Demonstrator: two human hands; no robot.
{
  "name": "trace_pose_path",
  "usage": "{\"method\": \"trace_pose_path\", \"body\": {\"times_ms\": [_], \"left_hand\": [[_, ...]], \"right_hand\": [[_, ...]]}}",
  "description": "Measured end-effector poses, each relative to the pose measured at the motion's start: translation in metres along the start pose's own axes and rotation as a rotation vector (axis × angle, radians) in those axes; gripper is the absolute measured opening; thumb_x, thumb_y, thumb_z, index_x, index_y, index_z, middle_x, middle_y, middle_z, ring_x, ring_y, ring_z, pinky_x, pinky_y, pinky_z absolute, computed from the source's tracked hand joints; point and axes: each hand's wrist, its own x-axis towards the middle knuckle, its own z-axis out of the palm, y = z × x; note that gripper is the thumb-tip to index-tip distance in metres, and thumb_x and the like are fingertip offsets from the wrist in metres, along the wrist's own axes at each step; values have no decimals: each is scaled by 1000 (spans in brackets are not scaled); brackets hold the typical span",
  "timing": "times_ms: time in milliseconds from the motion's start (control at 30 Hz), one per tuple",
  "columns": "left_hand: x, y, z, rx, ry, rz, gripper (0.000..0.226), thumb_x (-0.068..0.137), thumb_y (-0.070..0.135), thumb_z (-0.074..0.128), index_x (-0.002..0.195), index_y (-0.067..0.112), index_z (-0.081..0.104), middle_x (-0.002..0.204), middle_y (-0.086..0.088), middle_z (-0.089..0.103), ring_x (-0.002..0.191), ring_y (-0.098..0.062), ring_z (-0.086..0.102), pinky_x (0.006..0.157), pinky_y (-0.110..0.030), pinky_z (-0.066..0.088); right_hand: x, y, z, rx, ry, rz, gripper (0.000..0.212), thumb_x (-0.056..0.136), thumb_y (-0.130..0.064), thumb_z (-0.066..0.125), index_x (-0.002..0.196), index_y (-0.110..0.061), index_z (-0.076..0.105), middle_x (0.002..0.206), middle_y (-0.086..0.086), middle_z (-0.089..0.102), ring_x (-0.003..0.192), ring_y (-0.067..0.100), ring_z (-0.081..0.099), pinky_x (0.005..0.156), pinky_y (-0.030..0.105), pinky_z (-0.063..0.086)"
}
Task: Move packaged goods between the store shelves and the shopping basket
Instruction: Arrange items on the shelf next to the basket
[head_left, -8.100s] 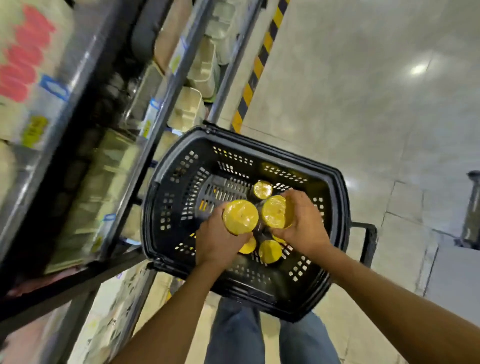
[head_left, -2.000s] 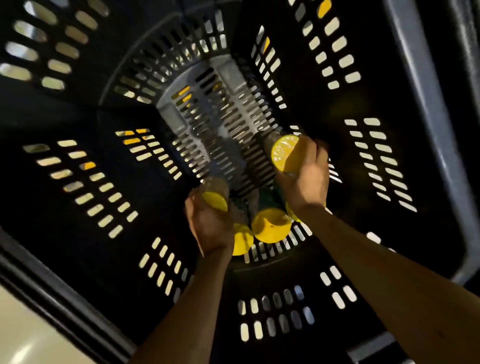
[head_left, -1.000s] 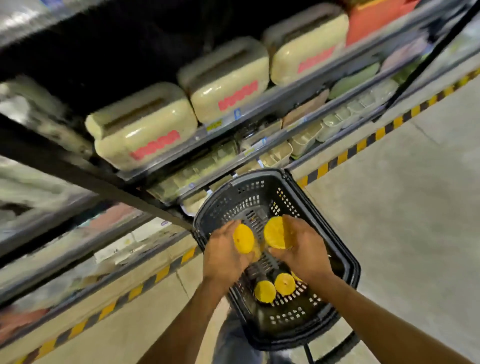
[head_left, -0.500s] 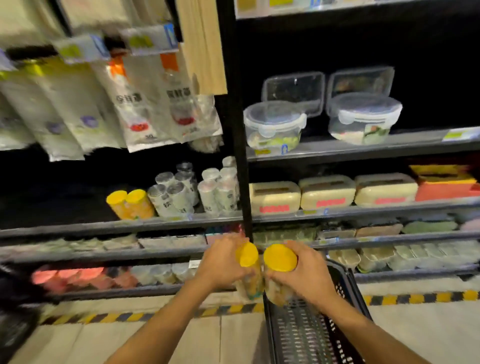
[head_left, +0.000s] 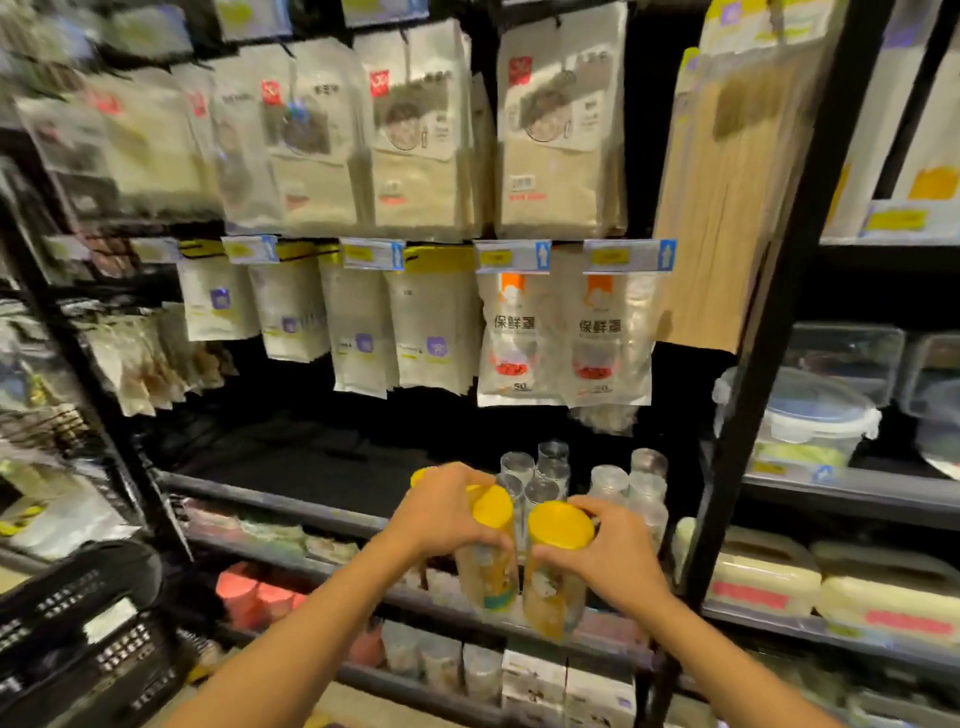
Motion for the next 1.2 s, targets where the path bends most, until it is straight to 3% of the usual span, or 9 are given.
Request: {"method": "trace_pose_path", "body": {"times_ms": [133, 233, 400, 567, 733, 900, 1033, 1200], "left_hand": [[36, -53, -43, -12, 44, 39, 86, 55, 54, 84, 130, 22, 56, 131, 4, 55, 121, -13, 50, 99, -29, 42], [67, -84, -66, -24, 87, 55, 86, 55, 51, 85, 130, 21, 55, 129, 4, 56, 120, -13, 50, 99, -29, 43], [119, -125, -78, -43, 161, 50, 87, 55, 51, 86, 131, 22, 54, 128, 4, 57, 119, -15, 51, 97, -30, 44], [175, -158, -64, -104, 204, 38, 82, 57, 45, 87, 128, 20, 57, 125, -1, 58, 117, -19, 53, 97, -32, 44], [230, -186, -36, -137, 177, 14, 75, 58, 37, 88, 125, 19, 58, 123, -1, 57, 115, -19, 53, 96, -31, 43], [270, -213, 0, -130, 95, 14, 63, 57, 36, 86, 115, 21, 64, 121, 4, 58, 111, -15, 56, 91, -26, 44], [289, -231, 24, -122, -4, -20, 74, 56, 43, 85, 123, 27, 60, 126, 11, 55, 114, -8, 55, 95, -21, 41], [311, -254, 53, -127, -126, -42, 79, 57, 43, 86, 128, 26, 56, 128, 9, 55, 116, -11, 55, 99, -26, 43]], "right_hand": [[52, -46, 38, -9, 39, 8, 64, 57, -50, 85, 112, -25, 62, 97, -7, 61, 87, 8, 53, 74, 21, 44], [89, -66, 61, -2, 97, 30, 74, 57, -50, 85, 120, -21, 60, 111, -1, 64, 98, 14, 56, 80, 26, 45], [143, -82, 90, 0, 127, 60, 75, 64, -46, 83, 128, -19, 54, 118, 1, 61, 105, 18, 57, 85, 32, 48], [197, -71, 122, 19, 192, 52, 61, 63, -35, 85, 117, -19, 60, 105, -2, 63, 89, 11, 53, 74, 22, 38], [255, -37, 161, 39, 174, 84, 54, 62, -33, 85, 111, -27, 62, 106, -3, 65, 97, 19, 61, 78, 34, 50], [292, -9, 191, 3, 129, 147, 46, 62, -32, 80, 104, -25, 62, 98, -3, 63, 90, 19, 59, 76, 36, 49], [305, 14, 215, -11, 58, 229, 34, 60, -35, 73, 90, -31, 58, 88, -6, 62, 83, 18, 61, 66, 34, 48], [321, 35, 241, -62, -48, 375, 37, 61, -42, 70, 92, -27, 57, 91, -1, 62, 88, 20, 62, 70, 33, 49]]}}
